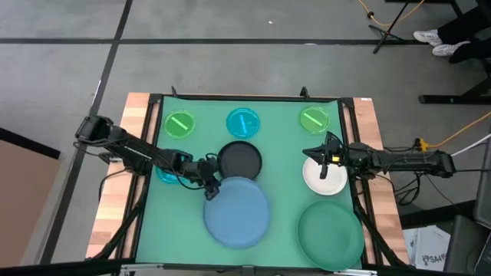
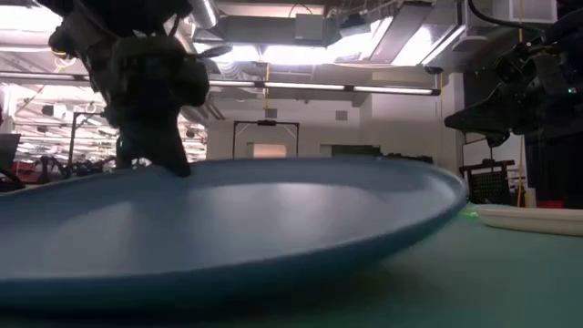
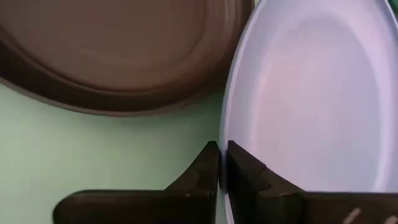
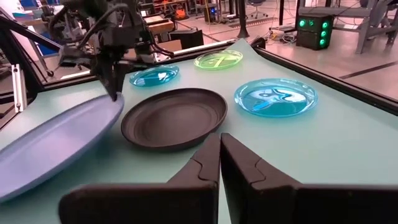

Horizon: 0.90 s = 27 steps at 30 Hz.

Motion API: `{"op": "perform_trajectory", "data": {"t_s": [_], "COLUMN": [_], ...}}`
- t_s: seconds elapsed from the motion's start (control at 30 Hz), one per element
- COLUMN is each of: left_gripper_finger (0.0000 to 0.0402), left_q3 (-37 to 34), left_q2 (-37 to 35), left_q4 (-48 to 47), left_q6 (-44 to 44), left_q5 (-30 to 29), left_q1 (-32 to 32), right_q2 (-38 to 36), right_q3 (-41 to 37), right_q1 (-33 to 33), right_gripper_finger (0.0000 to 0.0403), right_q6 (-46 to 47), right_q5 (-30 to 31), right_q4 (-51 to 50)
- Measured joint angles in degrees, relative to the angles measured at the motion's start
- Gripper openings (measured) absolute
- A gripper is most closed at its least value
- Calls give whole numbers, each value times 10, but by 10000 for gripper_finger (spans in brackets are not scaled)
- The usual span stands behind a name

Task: Stack plastic plates
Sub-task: Move the blue plate to the bottom center of the table, then stack the dark green plate on top of the blue plate

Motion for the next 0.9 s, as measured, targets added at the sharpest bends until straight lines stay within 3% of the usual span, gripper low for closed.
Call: {"op": "perform_trajectory", "data": {"t_s": [0.17,0.47,0.73,0.9], "left_gripper_finger": [11,19,82,109], "left_q3": [0,0,0,0], "left_q2": [54,65,65,49], "left_q4": [77,123,125,86], "left_q6": [1,13,48,61], "left_q5": [36,18,27,48], "left_q1": [-9,-13,-12,-2], "right_q2": [0,0,0,0], "right_q3": [0,0,0,0], "right_q1": [0,0,0,0], "right_gripper_finger": [10,10,10,10], "right_q6": [3,4,0,0], "right_q5": [0,0,-1,-34], "right_q4": [0,0,-2,15]}}
